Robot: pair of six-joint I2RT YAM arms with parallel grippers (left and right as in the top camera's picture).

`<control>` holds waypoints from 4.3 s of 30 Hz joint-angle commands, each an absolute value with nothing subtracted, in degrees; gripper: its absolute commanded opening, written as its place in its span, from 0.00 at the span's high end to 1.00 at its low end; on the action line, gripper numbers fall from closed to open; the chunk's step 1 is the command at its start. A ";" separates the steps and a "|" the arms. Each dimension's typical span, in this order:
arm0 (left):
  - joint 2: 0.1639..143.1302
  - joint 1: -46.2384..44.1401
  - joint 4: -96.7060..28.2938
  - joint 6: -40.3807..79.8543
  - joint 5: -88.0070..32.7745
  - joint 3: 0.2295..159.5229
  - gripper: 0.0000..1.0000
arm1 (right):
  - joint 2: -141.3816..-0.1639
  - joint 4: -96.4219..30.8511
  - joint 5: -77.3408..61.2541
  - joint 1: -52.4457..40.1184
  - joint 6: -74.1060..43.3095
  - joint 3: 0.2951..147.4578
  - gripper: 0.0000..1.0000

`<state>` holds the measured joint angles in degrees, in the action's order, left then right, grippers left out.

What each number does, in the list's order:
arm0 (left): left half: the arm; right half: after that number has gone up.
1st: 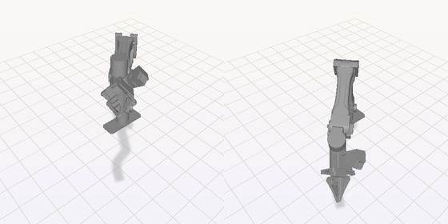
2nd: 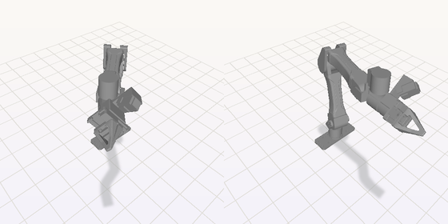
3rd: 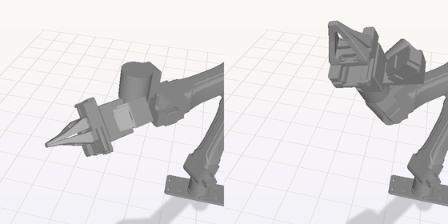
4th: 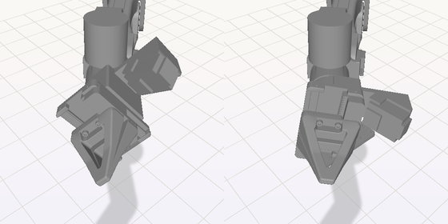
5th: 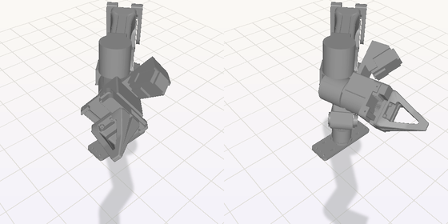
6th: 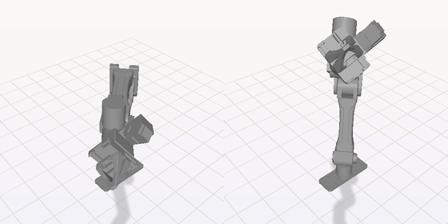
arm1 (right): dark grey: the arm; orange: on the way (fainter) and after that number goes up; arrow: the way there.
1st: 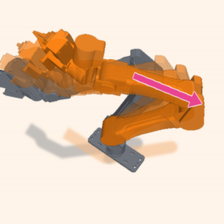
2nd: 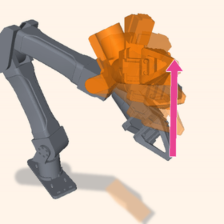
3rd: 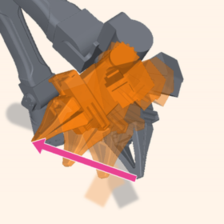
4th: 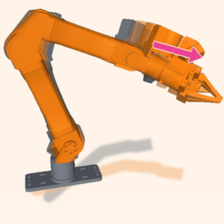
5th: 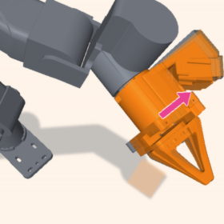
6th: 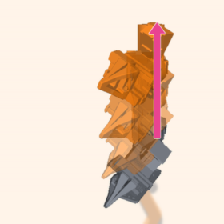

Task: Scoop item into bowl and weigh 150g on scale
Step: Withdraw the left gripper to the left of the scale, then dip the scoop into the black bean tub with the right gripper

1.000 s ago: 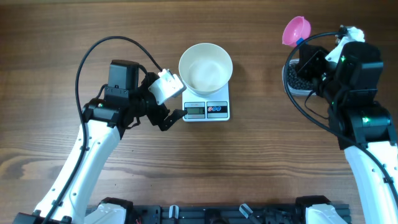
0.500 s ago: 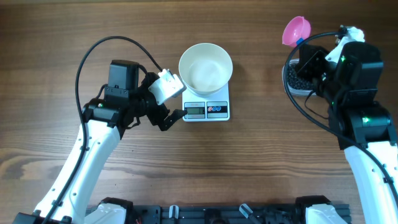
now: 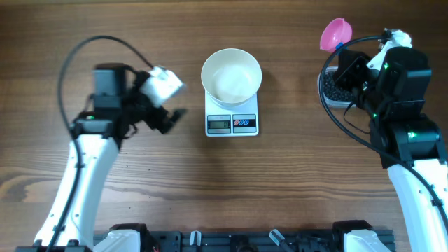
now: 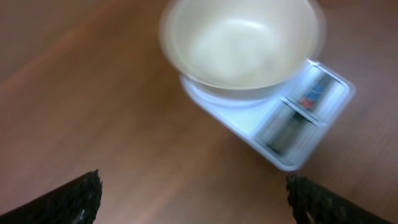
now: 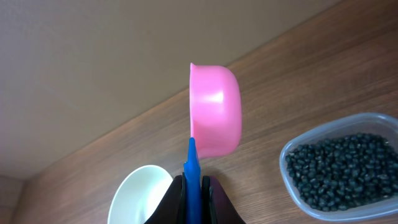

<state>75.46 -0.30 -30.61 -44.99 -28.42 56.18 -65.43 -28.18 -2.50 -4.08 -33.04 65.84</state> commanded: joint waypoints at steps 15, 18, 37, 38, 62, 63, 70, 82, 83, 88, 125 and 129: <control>81.03 12.82 -34.74 -48.60 -64.49 58.85 0.00 | -65.43 -27.88 0.03 -3.88 -31.03 66.74 0.96; 81.03 10.22 -39.62 -51.05 -64.20 58.85 0.00 | -65.43 -27.88 0.19 -3.88 -31.03 66.74 0.96; 81.03 1.39 -46.52 -67.29 -37.45 58.85 0.00 | -65.41 -27.90 0.01 -3.88 -31.59 66.74 0.96; 81.03 1.39 -46.52 -67.29 -37.43 58.85 0.00 | -65.41 -27.90 0.01 -3.88 -31.62 66.74 0.96; 81.03 1.39 -47.79 -67.07 -43.38 58.85 0.00 | -65.41 -28.10 0.03 -3.88 -31.51 66.74 0.96; 81.03 1.39 -47.81 -67.05 -43.16 58.85 0.00 | -65.41 -28.08 0.03 -3.88 -31.48 66.74 0.96; 81.03 1.39 -47.70 -63.86 -42.33 58.85 0.00 | -65.41 -28.10 0.03 -3.88 -31.48 66.74 0.96; 81.03 1.39 -47.55 -63.86 -41.89 58.85 0.00 | -65.45 -34.87 -1.48 -3.11 -30.87 69.84 0.96; 81.03 1.39 -47.55 -63.86 -41.89 58.85 0.00 | -65.69 -37.41 -1.85 -2.13 -30.11 71.90 0.96; 81.03 1.39 -47.57 -63.86 -41.89 58.85 0.00 | -71.33 -53.98 -4.08 2.83 -24.95 86.67 0.96; 81.03 1.39 -47.57 -63.86 -41.89 58.85 0.00 | -115.50 -74.48 -8.99 9.02 -2.90 106.21 0.96; 81.03 1.39 -47.57 -63.86 -41.89 58.85 0.00 | -116.68 -74.41 -11.90 10.83 -2.15 106.00 0.96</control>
<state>80.79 1.23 -47.55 -64.20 -41.63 58.52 -113.73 -74.17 -7.14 9.34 -3.31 105.91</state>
